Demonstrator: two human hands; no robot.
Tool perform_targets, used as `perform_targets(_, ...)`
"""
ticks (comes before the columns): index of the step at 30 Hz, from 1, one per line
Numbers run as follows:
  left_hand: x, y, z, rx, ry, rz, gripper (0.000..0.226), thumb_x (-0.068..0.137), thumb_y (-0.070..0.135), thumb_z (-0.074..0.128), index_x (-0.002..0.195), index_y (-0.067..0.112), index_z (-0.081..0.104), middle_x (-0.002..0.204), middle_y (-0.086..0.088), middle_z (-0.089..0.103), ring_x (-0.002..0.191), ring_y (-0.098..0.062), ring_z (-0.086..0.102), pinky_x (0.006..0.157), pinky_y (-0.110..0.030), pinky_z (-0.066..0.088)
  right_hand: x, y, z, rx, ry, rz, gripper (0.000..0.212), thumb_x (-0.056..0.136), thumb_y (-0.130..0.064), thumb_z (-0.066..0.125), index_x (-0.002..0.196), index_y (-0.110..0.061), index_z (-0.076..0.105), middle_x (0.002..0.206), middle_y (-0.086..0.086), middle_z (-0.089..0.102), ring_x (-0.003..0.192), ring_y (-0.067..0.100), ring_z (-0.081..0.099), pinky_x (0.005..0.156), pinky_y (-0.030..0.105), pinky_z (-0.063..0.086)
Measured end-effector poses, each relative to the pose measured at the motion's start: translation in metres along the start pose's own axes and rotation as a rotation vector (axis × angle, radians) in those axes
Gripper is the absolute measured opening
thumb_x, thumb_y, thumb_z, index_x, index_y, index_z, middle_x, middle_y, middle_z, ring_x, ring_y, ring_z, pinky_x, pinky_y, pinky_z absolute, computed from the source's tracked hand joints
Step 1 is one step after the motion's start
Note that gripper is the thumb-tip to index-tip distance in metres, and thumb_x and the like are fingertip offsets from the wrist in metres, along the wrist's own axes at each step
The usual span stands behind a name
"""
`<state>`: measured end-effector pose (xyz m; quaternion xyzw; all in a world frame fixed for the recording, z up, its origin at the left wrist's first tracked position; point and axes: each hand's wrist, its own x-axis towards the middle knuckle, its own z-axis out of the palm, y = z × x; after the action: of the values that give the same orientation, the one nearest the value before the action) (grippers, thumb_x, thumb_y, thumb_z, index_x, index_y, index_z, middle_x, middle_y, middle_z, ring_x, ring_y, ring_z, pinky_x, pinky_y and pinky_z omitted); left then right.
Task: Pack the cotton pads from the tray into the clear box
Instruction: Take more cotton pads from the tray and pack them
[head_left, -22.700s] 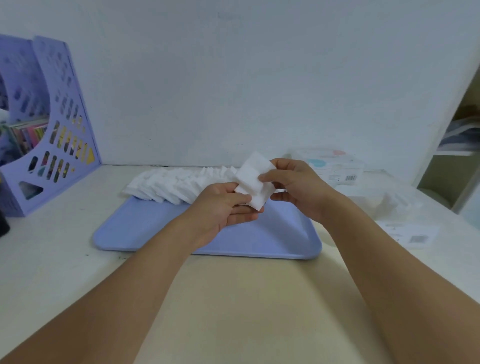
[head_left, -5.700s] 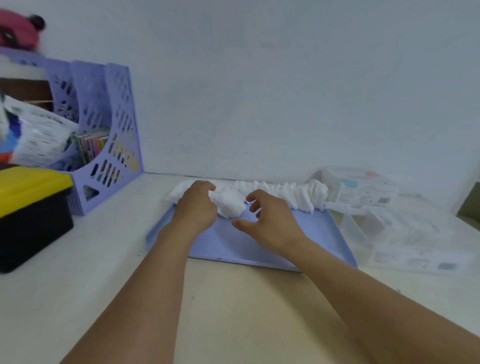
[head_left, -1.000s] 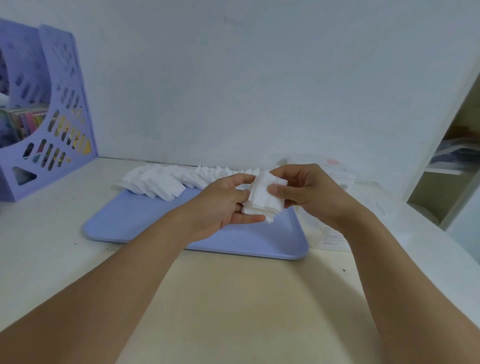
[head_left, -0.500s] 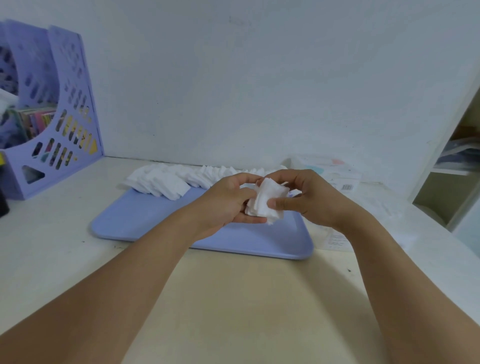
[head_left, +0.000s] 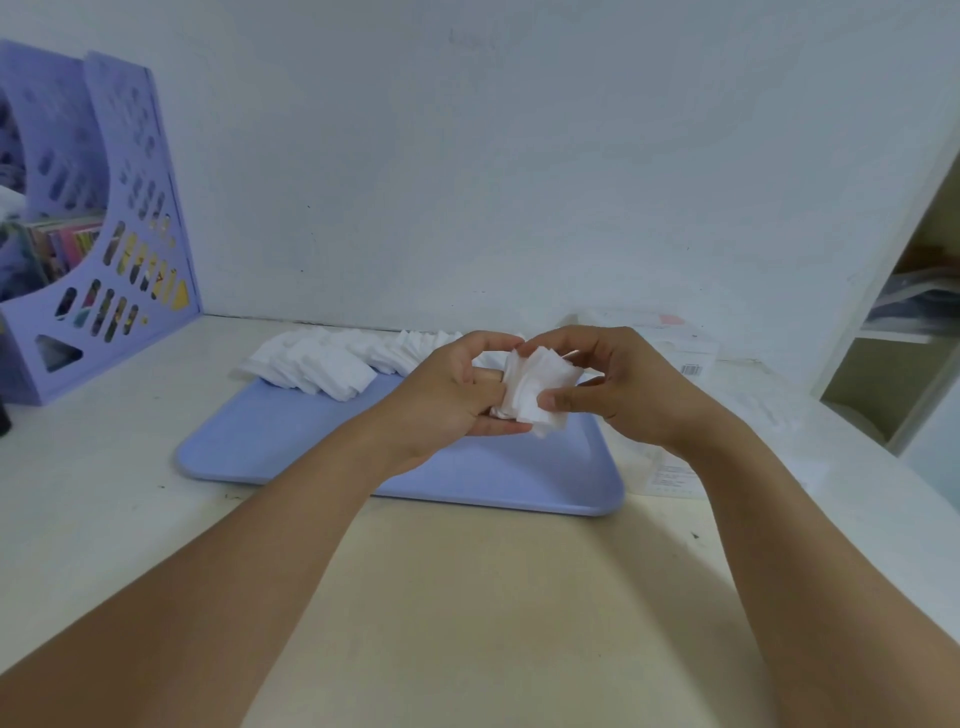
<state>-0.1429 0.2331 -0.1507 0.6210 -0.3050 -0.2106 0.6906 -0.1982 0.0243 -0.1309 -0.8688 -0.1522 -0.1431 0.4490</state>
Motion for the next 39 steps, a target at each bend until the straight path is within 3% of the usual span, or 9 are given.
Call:
perform_targets(4, -0.0018, -0.0001, 0.0012, 0.045, -0.011, 0.007, 0.048, 0.094, -0.012, 0.057, 0.134, 0.013, 0.051, 0.112, -0.021, 0.074, 0.104, -0.03, 0.072, 0.083, -0.036, 0.062, 0.0003, 0.0001, 0.0015, -0.014, -0.012, 0.01, 0.043, 0.08, -0.002, 0.083, 0.115, -0.025, 0.073, 0.104, -0.007, 0.075, 0.107, 0.02, 0.067, 0.094, 0.039, 0.057)
perform_targets(10, -0.001, -0.0001, 0.002, 0.0, 0.008, -0.012, 0.046, 0.094, -0.006, 0.063, 0.134, 0.013, 0.053, 0.11, -0.021, 0.074, 0.101, -0.028, 0.074, 0.081, -0.033, 0.062, 0.0004, -0.003, 0.0035, 0.029, 0.058, -0.007, 0.041, 0.074, 0.003, 0.085, 0.098, -0.028, 0.073, 0.093, -0.013, 0.075, 0.094, 0.019, 0.07, 0.081, 0.034, 0.06)
perform_targets(15, 0.0009, -0.0002, -0.0009, -0.069, -0.005, -0.028, 0.045, 0.094, -0.008, 0.059, 0.131, 0.016, 0.057, 0.105, -0.017, 0.076, 0.097, -0.025, 0.074, 0.078, -0.029, 0.061, 0.001, -0.0059, 0.0037, 0.029, 0.153, -0.035, 0.034, 0.071, 0.003, 0.087, 0.09, -0.022, 0.074, 0.092, -0.004, 0.075, 0.094, 0.021, 0.071, 0.079, 0.037, 0.06)
perform_targets(21, 0.0006, -0.0019, -0.0046, -0.011, -0.085, 0.007, 0.065, 0.086, -0.017, 0.065, 0.136, 0.022, 0.055, 0.117, -0.014, 0.073, 0.111, -0.028, 0.07, 0.09, -0.034, 0.059, 0.0007, -0.0058, 0.0011, 0.073, 0.159, -0.053, 0.028, 0.075, 0.005, 0.083, 0.087, -0.017, 0.071, 0.09, -0.002, 0.074, 0.093, 0.023, 0.071, 0.078, 0.03, 0.058)
perform_targets(24, 0.0003, -0.0039, -0.0038, 0.003, -0.086, 0.014, 0.063, 0.087, -0.018, 0.064, 0.136, 0.02, 0.056, 0.12, -0.017, 0.072, 0.111, -0.031, 0.07, 0.089, -0.036, 0.059, 0.0003, -0.0048, 0.0013, 0.069, 0.145, -0.03, 0.027, 0.078, 0.003, 0.082, 0.086, -0.02, 0.071, 0.088, -0.006, 0.074, 0.09, 0.017, 0.071, 0.077, 0.023, 0.055)
perform_targets(28, 0.0014, -0.0052, -0.0048, -0.02, -0.08, 0.002, 0.058, 0.092, -0.02, 0.051, 0.133, 0.019, 0.059, 0.12, -0.017, 0.071, 0.107, -0.03, 0.071, 0.083, -0.036, 0.06, 0.0, -0.002, -0.0001, 0.092, 0.151, 0.004, 0.02, 0.082, -0.001, 0.08, 0.089, -0.018, 0.072, 0.093, -0.002, 0.075, 0.097, 0.025, 0.07, 0.084, 0.028, 0.058)
perform_targets(33, 0.0025, -0.0059, -0.005, -0.028, -0.081, -0.008, 0.052, 0.095, -0.015, 0.05, 0.132, 0.019, 0.06, 0.115, -0.014, 0.074, 0.107, -0.03, 0.072, 0.083, -0.037, 0.061, -0.0011, -0.0039, 0.0006, 0.164, 0.133, 0.059, 0.014, 0.086, 0.003, 0.075, 0.095, -0.007, 0.072, 0.092, 0.001, 0.075, 0.086, 0.017, 0.07, 0.075, 0.023, 0.057)
perform_targets(39, 0.0051, -0.0068, -0.0052, -0.012, 0.016, -0.01, 0.046, 0.096, -0.016, 0.046, 0.121, 0.017, 0.065, 0.107, -0.013, 0.076, 0.1, -0.024, 0.074, 0.079, -0.03, 0.061, -0.0027, -0.0057, -0.0011, 0.208, 0.146, 0.077, 0.018, 0.088, 0.007, 0.071, 0.105, 0.01, 0.065, 0.102, 0.018, 0.071, 0.093, 0.029, 0.068, 0.091, 0.045, 0.057)
